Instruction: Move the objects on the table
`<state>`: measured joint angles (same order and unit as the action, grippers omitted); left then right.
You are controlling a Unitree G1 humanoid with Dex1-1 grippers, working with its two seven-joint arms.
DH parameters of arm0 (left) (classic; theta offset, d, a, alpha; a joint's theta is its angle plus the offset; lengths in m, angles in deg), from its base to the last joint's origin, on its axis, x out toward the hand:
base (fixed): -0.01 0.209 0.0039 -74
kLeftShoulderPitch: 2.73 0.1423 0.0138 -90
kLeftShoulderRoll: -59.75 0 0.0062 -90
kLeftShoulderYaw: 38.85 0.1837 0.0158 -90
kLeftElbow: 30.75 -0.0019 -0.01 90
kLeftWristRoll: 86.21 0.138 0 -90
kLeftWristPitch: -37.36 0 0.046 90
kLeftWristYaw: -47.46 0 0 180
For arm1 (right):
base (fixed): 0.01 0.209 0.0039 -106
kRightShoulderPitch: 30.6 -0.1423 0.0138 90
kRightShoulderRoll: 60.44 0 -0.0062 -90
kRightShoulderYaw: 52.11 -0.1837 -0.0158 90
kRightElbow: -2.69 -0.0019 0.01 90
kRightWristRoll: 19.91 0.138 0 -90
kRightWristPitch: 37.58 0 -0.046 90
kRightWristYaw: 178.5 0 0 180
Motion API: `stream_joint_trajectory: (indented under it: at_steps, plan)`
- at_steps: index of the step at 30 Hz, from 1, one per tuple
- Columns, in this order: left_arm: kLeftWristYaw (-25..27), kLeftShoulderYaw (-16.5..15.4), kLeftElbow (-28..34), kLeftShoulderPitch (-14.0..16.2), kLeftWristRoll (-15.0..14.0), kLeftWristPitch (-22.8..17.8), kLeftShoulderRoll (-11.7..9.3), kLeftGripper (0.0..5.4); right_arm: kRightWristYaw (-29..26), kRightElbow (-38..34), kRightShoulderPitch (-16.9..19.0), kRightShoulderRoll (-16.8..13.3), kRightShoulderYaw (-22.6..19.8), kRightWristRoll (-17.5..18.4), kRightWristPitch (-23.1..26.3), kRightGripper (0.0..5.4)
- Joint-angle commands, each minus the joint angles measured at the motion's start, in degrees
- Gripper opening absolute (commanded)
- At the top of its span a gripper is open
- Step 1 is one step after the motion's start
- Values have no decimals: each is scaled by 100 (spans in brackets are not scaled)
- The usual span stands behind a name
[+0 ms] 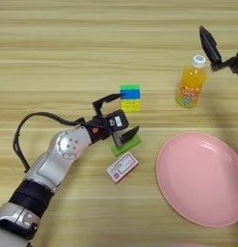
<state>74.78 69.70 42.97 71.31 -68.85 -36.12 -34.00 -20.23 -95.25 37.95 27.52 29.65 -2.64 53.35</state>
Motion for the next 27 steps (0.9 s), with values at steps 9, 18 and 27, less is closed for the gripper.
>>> stream_joint_trajectory:
  at_steps: [9, 18, 27]
  plan:
    - [-691, -646, 480, -110, -457, 93, 234, 537, 64, 56, -54, 4, -6, -130, -115, 540]
    - [-924, -977, 638, -88, -971, 96, 528, 537, 245, 247, 209, 176, 157, -553, -574, 540]
    - [-1163, -1313, 568, -131, -1312, 230, 718, 537, 399, 507, 556, 289, 349, -962, -900, 540]
